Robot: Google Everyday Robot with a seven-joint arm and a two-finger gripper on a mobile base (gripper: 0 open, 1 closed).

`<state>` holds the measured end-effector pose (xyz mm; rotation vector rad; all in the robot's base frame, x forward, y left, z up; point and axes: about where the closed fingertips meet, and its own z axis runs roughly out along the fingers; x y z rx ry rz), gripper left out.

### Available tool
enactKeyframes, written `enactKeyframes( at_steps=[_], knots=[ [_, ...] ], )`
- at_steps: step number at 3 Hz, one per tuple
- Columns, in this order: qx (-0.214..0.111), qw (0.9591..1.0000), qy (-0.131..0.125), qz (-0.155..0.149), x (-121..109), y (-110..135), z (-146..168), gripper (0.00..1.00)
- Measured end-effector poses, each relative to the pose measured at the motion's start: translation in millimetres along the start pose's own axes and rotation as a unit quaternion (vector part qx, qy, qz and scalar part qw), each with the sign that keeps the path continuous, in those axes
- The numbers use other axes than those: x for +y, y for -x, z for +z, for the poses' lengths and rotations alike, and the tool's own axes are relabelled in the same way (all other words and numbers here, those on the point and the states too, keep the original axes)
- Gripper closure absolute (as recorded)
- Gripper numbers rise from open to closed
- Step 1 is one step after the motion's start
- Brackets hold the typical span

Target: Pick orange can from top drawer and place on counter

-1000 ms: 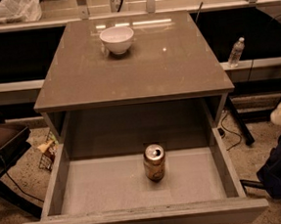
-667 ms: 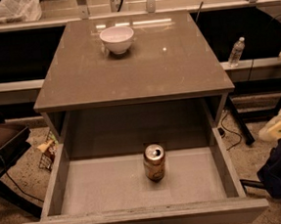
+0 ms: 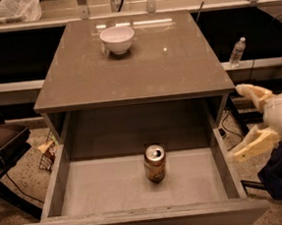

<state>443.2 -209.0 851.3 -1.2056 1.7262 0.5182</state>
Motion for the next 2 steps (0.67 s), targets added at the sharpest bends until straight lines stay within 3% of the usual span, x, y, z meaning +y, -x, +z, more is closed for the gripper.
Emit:
enactKeyframes(
  at_steps=[1, 2],
  knots=[
    [-0.073, 0.9962, 0.047, 0.005, 22.3, -0.4, 38.7, 0.00],
    [-0.073, 0.9963, 0.047, 0.004, 22.3, -0.8, 41.1, 0.00]
  ],
)
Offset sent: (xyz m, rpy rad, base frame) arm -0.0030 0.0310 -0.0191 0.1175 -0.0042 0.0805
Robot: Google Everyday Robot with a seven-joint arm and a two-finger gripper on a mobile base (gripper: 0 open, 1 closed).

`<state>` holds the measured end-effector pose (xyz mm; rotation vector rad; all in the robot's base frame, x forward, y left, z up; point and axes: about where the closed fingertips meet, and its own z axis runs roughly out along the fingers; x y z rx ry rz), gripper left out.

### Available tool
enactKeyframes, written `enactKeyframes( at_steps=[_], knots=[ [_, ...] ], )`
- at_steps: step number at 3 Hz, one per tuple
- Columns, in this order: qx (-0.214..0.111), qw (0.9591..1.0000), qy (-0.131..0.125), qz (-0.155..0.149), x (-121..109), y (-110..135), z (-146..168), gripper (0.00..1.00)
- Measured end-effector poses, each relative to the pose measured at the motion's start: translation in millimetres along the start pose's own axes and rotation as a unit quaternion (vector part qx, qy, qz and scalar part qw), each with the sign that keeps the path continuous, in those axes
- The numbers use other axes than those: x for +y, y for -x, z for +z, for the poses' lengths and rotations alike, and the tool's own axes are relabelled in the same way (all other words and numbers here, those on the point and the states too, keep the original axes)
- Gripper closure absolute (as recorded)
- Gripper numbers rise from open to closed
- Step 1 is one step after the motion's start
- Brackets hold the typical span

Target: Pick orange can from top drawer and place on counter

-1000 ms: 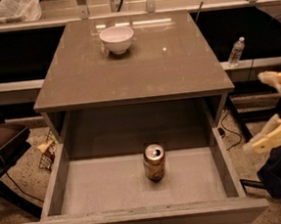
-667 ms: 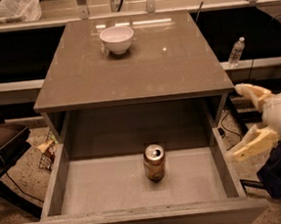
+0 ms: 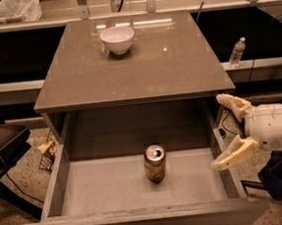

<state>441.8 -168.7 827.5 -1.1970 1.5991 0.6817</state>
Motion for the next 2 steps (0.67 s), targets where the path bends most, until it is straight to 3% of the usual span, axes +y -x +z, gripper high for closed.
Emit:
enactKeyframes(
  at_steps=[2],
  knots=[
    [-0.001, 0.9995, 0.032, 0.004, 4.9, -77.8, 94.9, 0.00]
  ],
)
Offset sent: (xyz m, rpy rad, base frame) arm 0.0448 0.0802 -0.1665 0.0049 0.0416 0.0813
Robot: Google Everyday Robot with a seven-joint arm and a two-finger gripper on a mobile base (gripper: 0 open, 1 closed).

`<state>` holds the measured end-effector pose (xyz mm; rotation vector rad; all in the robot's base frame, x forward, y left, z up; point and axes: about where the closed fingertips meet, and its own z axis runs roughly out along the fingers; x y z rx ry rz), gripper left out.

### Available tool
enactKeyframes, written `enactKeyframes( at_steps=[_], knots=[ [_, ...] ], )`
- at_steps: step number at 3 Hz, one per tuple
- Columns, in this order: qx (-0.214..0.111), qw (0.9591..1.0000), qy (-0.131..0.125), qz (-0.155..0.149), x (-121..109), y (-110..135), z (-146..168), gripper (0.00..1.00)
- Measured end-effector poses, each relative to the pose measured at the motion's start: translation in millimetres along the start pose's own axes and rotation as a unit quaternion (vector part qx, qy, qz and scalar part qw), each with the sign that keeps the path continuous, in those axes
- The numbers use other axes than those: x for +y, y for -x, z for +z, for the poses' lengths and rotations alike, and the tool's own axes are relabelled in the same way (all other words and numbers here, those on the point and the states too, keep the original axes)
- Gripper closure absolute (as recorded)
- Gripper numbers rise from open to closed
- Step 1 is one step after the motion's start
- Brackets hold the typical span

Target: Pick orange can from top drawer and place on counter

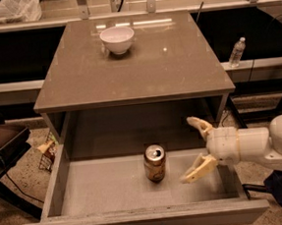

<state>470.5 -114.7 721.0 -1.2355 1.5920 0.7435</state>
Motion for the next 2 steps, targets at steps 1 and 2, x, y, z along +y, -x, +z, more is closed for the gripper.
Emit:
enactKeyframes(
  at_steps=[1, 2],
  knots=[
    [-0.004, 0.9999, 0.013, 0.001, 1.8, -21.9, 31.9, 0.00],
    [-0.003, 0.9997, 0.023, -0.007, 1.2, -27.7, 55.0, 0.00]
  ],
)
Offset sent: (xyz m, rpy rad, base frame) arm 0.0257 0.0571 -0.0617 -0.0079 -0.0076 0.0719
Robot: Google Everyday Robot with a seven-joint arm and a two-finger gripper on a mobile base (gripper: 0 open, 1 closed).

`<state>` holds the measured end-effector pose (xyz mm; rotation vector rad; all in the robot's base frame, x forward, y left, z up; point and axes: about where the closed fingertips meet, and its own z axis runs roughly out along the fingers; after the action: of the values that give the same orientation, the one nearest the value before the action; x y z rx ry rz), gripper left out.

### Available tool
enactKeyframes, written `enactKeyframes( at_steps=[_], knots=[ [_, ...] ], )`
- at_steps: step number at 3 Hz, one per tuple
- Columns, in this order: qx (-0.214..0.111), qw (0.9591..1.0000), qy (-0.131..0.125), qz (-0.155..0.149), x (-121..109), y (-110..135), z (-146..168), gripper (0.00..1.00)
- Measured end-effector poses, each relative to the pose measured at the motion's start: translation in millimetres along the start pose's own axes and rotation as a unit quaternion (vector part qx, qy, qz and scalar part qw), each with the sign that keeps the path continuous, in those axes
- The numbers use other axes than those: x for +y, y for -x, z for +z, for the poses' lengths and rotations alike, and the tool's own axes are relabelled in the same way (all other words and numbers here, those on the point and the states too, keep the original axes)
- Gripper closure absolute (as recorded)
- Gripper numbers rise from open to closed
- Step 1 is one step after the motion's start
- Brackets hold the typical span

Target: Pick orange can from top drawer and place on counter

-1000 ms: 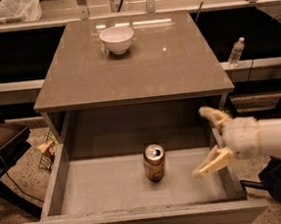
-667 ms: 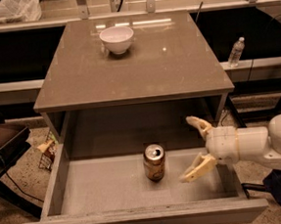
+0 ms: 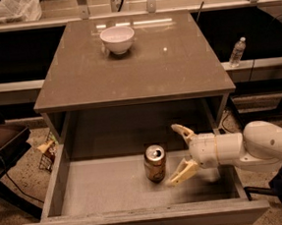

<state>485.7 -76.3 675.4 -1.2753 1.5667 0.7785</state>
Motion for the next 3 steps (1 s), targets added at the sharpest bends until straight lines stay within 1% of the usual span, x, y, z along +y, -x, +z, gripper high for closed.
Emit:
enactKeyframes(
  at_steps=[2, 3],
  knots=[
    [0.006, 0.9997, 0.023, -0.010, 0.0, 0.6, 32.6, 0.00],
    [0.009, 0.9993, 0.035, -0.011, 4.1, 4.7, 41.8, 0.18]
  ],
)
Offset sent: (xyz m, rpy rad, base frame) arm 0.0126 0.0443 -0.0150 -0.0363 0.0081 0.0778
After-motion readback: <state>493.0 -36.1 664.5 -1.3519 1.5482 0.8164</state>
